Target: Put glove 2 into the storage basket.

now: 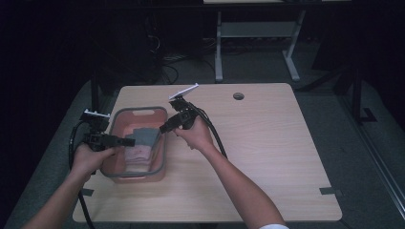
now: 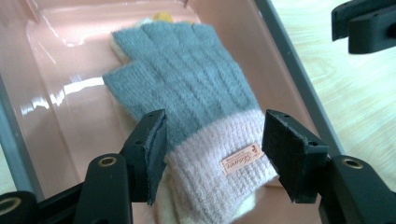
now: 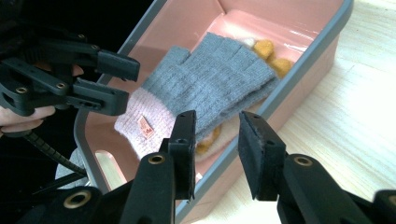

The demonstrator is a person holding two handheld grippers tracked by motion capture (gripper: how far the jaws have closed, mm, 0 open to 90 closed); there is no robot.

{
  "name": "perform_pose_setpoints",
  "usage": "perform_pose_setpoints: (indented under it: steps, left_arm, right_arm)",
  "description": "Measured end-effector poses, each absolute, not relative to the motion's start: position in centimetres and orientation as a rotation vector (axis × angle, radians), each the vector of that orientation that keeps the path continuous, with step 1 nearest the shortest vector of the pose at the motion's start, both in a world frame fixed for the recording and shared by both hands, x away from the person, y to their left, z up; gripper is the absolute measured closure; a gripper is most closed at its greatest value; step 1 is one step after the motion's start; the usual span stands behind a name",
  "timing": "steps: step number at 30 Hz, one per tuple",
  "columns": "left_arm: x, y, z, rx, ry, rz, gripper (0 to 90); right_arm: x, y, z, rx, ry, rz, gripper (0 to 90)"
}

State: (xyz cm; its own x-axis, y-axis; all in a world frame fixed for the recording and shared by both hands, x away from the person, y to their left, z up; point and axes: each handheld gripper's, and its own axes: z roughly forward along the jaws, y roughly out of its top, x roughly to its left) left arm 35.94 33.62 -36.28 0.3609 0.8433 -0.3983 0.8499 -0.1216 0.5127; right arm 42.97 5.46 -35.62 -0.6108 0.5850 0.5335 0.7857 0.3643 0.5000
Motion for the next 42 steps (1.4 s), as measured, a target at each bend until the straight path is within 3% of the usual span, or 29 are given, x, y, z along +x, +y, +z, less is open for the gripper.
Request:
perform_pose_setpoints:
  steps: [29,42]
  left_arm:
    - [36.8,28.6,-33.3,1.902,1.309,-0.009,37.4]
    - [36.7,25.8,-33.8,1.942,1.269,-0.013,36.5]
  right_arm:
    - [42.2,-1.3,-35.4,-1.312,-2.319,-1.16,55.1]
    - [41.8,-3.9,-35.9,-1.346,-2.3,-1.164,51.5]
